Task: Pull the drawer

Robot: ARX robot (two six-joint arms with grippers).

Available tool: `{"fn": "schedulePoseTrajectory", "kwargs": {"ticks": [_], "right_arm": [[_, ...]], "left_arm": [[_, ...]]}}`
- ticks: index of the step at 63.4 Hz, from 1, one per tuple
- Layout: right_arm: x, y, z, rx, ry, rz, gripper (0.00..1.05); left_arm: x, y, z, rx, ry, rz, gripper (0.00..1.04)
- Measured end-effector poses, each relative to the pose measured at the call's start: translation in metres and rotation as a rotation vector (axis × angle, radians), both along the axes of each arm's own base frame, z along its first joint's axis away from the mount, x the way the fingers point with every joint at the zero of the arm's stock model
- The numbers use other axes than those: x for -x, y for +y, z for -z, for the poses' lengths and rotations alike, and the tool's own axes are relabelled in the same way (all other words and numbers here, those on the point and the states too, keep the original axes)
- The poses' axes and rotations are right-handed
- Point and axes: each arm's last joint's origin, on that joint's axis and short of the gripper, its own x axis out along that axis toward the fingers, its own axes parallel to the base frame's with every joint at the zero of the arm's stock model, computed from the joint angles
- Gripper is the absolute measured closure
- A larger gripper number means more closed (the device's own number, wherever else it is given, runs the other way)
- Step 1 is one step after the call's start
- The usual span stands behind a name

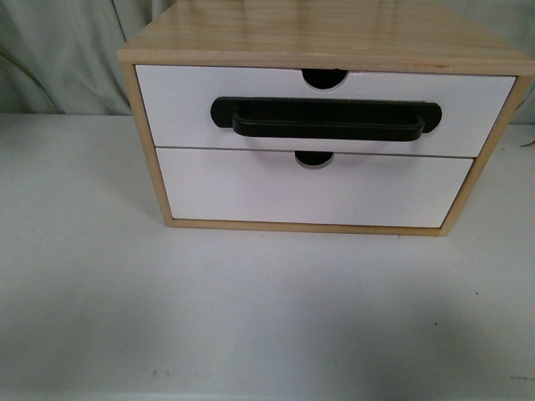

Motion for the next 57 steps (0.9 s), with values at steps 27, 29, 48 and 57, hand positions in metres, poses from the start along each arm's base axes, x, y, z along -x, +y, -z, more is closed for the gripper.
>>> {"fn": "schedulePoseTrajectory", "kwargs": {"ticks": [27,29,48,57], "right_arm": [[0.0000,0.0000,0.0000,0.000,0.000,0.000,0.09],[0.0000,0.0000,0.0000,0.000,0.000,0.000,0.09],[0.0000,0.0000,0.0000,0.000,0.000,0.000,0.09],[0.0000,0.0000,0.0000,0.000,0.000,0.000,0.09]], "left_arm": [[0.0000,0.0000,0.0000,0.000,0.000,0.000,0.06],[0.0000,0.0000,0.0000,0.000,0.000,0.000,0.06],[0.0000,0.0000,0.0000,0.000,0.000,0.000,0.06],[0.0000,0.0000,0.0000,0.000,0.000,0.000,0.06]]}}
